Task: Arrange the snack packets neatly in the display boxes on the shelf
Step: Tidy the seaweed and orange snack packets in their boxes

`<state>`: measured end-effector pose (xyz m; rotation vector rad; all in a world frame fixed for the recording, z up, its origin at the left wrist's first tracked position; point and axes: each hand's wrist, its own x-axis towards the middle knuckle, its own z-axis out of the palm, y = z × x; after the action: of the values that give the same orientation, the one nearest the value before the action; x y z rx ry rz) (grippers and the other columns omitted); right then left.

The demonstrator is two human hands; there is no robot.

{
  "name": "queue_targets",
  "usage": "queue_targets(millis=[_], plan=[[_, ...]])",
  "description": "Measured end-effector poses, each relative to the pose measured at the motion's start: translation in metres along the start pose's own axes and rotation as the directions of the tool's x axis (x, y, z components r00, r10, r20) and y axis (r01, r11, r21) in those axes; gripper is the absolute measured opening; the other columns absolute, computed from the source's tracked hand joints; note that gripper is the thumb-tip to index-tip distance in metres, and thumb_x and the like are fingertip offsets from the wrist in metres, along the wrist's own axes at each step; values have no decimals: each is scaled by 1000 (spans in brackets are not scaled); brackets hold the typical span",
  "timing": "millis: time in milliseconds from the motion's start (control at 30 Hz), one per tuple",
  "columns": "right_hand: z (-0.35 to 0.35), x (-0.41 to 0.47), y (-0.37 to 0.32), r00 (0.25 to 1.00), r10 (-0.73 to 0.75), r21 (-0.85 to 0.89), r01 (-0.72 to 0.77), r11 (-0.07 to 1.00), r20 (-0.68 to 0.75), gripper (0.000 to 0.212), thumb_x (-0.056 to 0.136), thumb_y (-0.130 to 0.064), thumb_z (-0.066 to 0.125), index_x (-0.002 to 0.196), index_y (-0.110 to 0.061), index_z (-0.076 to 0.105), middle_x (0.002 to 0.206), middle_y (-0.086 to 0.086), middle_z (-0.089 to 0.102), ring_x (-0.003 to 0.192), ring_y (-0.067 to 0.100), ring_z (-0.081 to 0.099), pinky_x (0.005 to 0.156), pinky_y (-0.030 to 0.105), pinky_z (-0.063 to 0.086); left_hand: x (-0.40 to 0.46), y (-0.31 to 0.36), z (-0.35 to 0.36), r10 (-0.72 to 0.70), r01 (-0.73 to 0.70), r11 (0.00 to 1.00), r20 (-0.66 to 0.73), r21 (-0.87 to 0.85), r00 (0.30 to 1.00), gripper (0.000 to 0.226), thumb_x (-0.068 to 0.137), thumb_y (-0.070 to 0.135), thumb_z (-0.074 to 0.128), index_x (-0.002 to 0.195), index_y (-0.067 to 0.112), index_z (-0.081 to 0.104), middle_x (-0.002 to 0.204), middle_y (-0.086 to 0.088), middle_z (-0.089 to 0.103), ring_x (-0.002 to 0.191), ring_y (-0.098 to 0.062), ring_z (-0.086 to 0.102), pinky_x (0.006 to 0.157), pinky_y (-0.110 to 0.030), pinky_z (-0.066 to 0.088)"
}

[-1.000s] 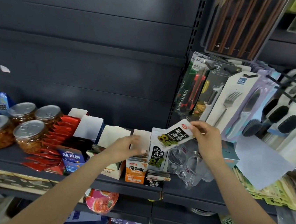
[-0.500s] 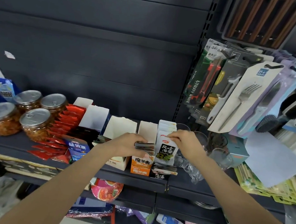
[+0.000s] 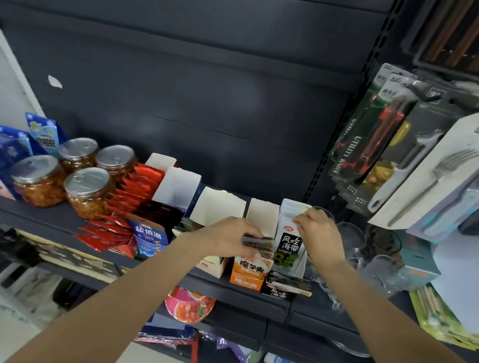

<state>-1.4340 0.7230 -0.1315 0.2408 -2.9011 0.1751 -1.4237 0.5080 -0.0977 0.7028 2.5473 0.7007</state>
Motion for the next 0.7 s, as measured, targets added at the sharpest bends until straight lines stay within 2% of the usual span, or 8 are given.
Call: queue_targets(millis=[100, 167, 267, 367, 433, 567, 700], plan=[[-6, -3, -1, 999, -13, 43, 11, 999, 45, 35, 84, -3, 60, 118, -13, 64, 113, 5, 60, 107, 25, 53, 88, 37, 45, 0, 0, 0, 1, -1, 999, -12, 33, 1000, 45, 89, 29, 63, 131, 15, 55, 133, -3, 53, 123, -18, 46, 103, -31, 35], [-13, -8, 0, 997, -8, 95, 1, 995, 74, 37, 91, -14, 57, 128, -16, 57, 123, 1, 55, 115, 20, 48, 94, 32, 41, 1, -1, 2, -6, 7, 999, -26, 50, 1000, 47, 89, 29, 63, 133, 16, 53, 136, -1, 51, 125, -17, 45, 105, -30, 34], [-27, -21, -2, 994, -3, 251, -24, 968, 106, 34, 90, -22, 60, 124, -18, 60, 119, 0, 58, 109, 17, 54, 90, 29, 45, 2, -2, 6, -13, 15, 998, -44, 56, 999, 45, 89, 29, 62, 132, 20, 54, 137, 0, 50, 125, -18, 45, 108, -35, 35], [-37, -35, -7, 945, -111, 215, 45, 976, 307, 32, 89, -32, 61, 119, -20, 63, 113, 0, 63, 99, 15, 59, 87, 34, 50, 2, -2, 9, -8, 11, 999, -61, 54, 998, 43, 90, 27, 62, 132, 20, 54, 139, -1, 49, 128, -19, 44, 110, -38, 34], [-39, -42, -10, 912, -149, 240, 57, 969, 383, 31, 88, -32, 63, 116, -19, 65, 111, -1, 65, 97, 12, 61, 87, 31, 50, 2, 0, 9, -2, 6, 998, -61, 65, 998, 43, 90, 26, 62, 132, 20, 54, 138, -1, 50, 126, -18, 46, 109, -36, 35], [-39, -48, -12, 890, -142, 282, 15, 959, 434, 26, 87, -29, 65, 111, -20, 68, 108, -4, 69, 92, 7, 63, 87, 28, 52, 1, 2, 9, 2, 3, 998, -67, 66, 998, 41, 90, 25, 61, 130, 19, 55, 133, 0, 54, 119, -17, 49, 105, -33, 39], [-37, -50, -14, 909, -118, 134, 69, 989, 400, 23, 94, -18, 49, 106, -22, 68, 105, -2, 69, 91, 14, 64, 83, 35, 53, 2, 2, 10, -5, 11, 998, -83, 66, 997, 39, 91, 26, 61, 129, 20, 56, 132, 0, 55, 119, -17, 50, 105, -34, 39]])
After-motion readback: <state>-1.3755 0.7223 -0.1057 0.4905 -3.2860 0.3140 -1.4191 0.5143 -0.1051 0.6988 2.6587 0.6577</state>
